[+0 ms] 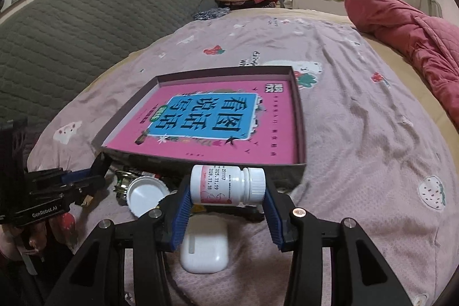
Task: Organize rigid objects
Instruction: 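Lift the tube with the left tool while the right tool carries the pill bottle toward the box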
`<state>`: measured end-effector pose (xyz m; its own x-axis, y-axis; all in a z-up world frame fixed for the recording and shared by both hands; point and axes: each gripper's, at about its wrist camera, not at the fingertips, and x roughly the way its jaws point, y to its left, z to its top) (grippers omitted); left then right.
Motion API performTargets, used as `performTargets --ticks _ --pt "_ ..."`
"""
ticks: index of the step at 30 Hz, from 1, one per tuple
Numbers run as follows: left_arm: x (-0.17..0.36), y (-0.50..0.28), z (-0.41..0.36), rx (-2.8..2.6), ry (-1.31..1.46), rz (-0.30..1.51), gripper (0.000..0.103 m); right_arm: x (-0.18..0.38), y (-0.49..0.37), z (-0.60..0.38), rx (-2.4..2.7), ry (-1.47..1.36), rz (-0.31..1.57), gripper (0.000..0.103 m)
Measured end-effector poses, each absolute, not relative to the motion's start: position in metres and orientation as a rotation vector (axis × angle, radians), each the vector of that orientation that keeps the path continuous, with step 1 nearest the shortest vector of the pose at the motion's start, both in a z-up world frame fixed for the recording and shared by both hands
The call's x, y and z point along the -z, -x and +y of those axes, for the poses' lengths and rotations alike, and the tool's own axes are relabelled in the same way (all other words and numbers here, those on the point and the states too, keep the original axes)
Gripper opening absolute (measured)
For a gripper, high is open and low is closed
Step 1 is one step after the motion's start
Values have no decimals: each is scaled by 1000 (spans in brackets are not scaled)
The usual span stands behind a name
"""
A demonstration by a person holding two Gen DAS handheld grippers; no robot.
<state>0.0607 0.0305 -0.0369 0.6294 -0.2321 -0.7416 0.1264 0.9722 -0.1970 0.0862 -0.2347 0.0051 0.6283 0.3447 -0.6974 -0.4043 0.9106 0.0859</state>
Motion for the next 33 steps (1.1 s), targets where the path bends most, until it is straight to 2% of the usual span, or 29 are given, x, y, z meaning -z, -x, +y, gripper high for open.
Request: performTargets --ticks 33 --pt "19 -55 38 147 103 785 25 -9 -94 -217 -336 124 714 46"
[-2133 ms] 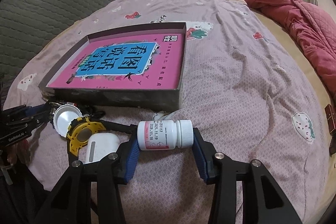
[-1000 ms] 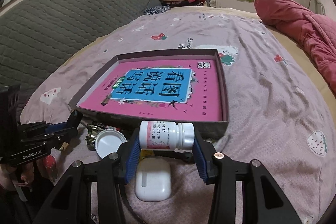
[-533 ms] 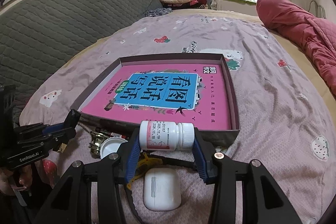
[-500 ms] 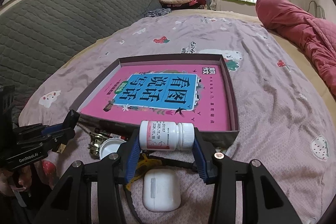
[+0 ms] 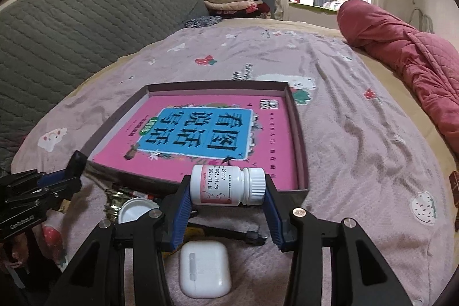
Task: Organize rigid objects
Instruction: 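Lift the tube with the left tool while the right tool carries the pill bottle toward the box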
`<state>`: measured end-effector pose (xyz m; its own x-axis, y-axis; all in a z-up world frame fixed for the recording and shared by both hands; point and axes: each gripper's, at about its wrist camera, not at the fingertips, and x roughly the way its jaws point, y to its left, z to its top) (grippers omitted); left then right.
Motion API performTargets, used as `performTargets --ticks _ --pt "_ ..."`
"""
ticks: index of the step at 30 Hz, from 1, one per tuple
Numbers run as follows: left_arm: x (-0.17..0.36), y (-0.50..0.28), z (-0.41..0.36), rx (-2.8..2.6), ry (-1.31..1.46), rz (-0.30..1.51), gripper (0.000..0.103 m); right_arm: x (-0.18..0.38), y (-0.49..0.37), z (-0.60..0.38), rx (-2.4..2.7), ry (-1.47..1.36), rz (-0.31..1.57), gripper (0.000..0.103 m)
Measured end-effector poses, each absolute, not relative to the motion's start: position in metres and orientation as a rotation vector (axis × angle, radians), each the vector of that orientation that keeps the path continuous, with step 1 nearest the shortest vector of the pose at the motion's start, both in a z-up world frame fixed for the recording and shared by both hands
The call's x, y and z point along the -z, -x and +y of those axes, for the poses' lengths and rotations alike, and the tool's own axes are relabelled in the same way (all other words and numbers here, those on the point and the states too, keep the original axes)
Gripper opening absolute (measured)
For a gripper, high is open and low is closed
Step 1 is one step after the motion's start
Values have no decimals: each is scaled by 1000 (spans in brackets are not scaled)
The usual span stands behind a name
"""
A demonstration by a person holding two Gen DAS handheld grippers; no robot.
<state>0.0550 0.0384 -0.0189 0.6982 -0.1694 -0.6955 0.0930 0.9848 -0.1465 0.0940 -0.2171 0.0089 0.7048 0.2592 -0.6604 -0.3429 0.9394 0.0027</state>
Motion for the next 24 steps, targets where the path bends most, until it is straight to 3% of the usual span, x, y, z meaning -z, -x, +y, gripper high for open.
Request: performTargets --ticks 24 --pt "1 -71 27 108 95 719 25 -12 -98 -208 -292 179 670 46"
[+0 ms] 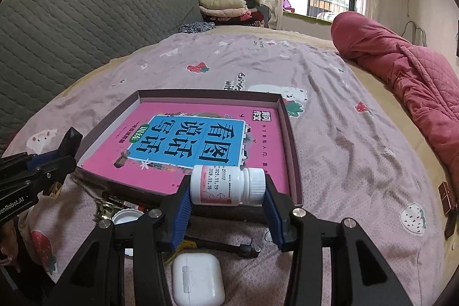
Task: Organize rigid objects
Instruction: 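Lift the tube with the left tool while the right tool carries the pill bottle toward the box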
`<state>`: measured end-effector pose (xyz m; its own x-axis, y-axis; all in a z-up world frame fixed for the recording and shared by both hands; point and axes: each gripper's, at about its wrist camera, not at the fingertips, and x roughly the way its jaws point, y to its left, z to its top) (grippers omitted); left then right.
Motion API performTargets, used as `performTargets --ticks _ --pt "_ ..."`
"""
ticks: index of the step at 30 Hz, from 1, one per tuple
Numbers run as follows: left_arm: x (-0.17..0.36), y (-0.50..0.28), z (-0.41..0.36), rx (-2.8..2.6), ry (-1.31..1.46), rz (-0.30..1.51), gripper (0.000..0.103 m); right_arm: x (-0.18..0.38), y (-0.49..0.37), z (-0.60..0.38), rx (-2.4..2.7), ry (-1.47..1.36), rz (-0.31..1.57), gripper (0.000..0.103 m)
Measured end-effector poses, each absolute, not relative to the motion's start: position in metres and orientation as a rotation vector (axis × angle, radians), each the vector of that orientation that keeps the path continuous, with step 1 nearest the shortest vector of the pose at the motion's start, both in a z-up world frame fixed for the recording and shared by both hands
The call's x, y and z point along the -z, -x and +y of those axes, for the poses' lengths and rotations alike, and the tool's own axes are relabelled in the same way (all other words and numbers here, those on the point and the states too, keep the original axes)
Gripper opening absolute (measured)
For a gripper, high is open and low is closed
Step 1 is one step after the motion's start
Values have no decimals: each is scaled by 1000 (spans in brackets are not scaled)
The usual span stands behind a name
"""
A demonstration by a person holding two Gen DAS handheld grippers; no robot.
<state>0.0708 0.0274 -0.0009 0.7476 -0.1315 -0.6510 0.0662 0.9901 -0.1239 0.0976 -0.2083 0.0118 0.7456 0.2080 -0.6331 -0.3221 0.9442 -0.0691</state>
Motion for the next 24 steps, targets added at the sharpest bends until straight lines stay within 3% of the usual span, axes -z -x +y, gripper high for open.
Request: performTargets --ticks 24 --pt "7 -97 13 54 24 756 25 -10 -120 -222 -246 122 678 46"
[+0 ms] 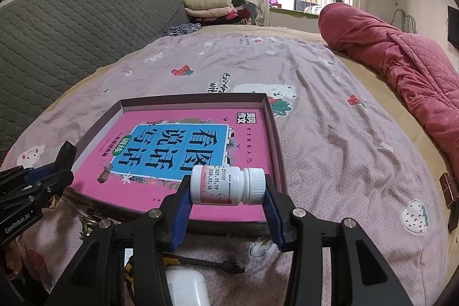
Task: Organize rigid objects
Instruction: 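Lift the tube with the left tool while the right tool carries the pill bottle toward the box, then lower the tube into the box and open the left tool while the right tool releases the bottle inside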
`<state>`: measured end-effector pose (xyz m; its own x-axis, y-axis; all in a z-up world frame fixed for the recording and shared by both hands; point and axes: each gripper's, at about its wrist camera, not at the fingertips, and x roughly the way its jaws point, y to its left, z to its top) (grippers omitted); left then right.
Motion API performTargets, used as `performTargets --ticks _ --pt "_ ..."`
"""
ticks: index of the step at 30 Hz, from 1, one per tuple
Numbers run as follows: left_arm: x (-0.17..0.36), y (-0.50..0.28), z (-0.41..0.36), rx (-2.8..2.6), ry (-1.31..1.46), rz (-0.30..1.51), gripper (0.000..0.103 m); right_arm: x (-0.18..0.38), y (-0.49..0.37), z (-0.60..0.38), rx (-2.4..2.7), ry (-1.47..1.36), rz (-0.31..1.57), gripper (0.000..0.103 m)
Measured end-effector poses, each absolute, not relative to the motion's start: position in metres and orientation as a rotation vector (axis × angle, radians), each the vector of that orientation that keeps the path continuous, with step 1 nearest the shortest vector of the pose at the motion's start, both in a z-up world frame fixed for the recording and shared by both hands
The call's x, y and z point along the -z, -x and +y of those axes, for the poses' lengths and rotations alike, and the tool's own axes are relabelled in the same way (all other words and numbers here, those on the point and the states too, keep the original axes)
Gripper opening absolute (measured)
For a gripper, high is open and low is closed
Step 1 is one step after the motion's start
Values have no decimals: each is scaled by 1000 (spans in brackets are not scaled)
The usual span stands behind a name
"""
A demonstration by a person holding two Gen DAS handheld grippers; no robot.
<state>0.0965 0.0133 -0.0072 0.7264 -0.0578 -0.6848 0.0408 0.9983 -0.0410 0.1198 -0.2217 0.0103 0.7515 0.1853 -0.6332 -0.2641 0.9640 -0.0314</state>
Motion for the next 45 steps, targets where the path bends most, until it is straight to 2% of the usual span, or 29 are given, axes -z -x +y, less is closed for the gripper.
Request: performTargets --ticks 16,23,32,45 --pt "13 -122 6 24 -6 761 25 8 -135 -214 -256 171 747 46" --pt "16 -133 9 6 6 781 22 11 -136 -213 -250 186 758 47" --pt "31 -146 18 7 58 868 21 12 -139 -219 -225 170 768 47" --pt "34 -145 28 -28 88 847 23 8 -139 -221 -198 226 793 47"
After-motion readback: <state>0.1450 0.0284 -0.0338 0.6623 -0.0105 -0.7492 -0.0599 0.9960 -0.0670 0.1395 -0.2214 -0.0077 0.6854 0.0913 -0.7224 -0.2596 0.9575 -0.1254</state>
